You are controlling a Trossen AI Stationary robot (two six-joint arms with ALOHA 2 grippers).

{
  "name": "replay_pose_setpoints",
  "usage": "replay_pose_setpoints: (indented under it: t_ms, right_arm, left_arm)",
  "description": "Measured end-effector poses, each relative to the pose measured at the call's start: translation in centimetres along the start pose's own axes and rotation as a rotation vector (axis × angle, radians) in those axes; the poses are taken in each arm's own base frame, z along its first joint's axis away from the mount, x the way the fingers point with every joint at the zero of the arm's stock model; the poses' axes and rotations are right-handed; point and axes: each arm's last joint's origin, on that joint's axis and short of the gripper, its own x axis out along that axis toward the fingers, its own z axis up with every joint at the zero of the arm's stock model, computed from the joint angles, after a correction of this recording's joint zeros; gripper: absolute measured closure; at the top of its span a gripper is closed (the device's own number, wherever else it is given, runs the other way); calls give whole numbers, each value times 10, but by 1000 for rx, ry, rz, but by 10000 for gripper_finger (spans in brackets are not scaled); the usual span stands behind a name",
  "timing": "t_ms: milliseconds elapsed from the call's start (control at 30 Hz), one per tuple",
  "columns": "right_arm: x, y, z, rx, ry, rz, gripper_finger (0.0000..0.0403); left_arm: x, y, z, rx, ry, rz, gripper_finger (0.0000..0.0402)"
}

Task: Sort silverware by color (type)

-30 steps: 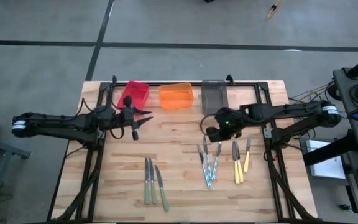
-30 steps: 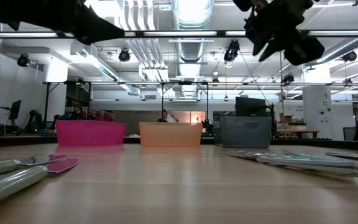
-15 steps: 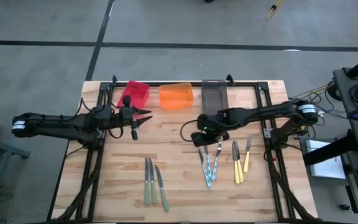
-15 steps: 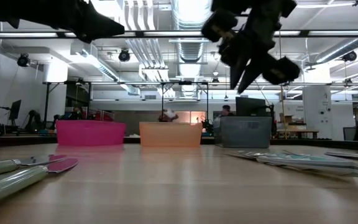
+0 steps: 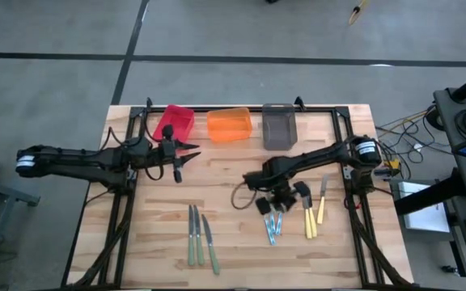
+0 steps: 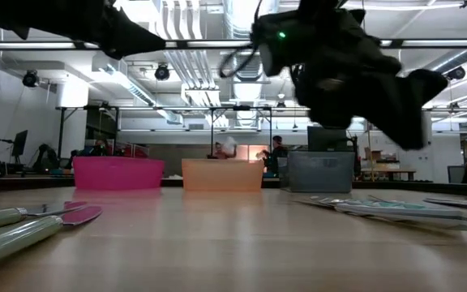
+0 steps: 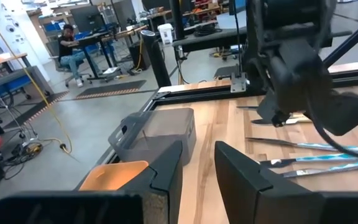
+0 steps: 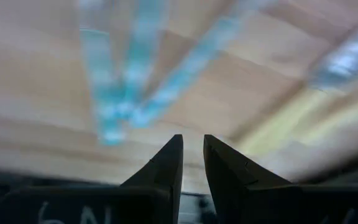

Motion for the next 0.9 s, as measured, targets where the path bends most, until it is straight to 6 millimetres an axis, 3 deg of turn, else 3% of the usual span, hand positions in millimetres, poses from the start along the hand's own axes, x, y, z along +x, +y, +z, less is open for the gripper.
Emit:
replay_pose_setpoints:
  t_ms: [133, 367, 633, 767, 900]
  right_arm:
    - [7, -11, 2, 44, -85, -83, 351]
    - [3, -14, 3, 40, -286, -9, 390]
    - [7, -22, -1, 73, -408, -22, 394]
    - [8, -21, -2, 112, -395, -2, 374]
    - [10, -20, -5, 137, -395, 2, 325]
  left_arm:
    - [3, -1, 0, -2, -12, 2, 326]
    - [9, -2, -3, 20, 11, -2, 326]
    - [11, -3, -4, 26, 12, -1, 326]
    - [10, -3, -4, 25, 9, 0, 326]
    - [10, -3, -3, 25, 8, 0, 326]
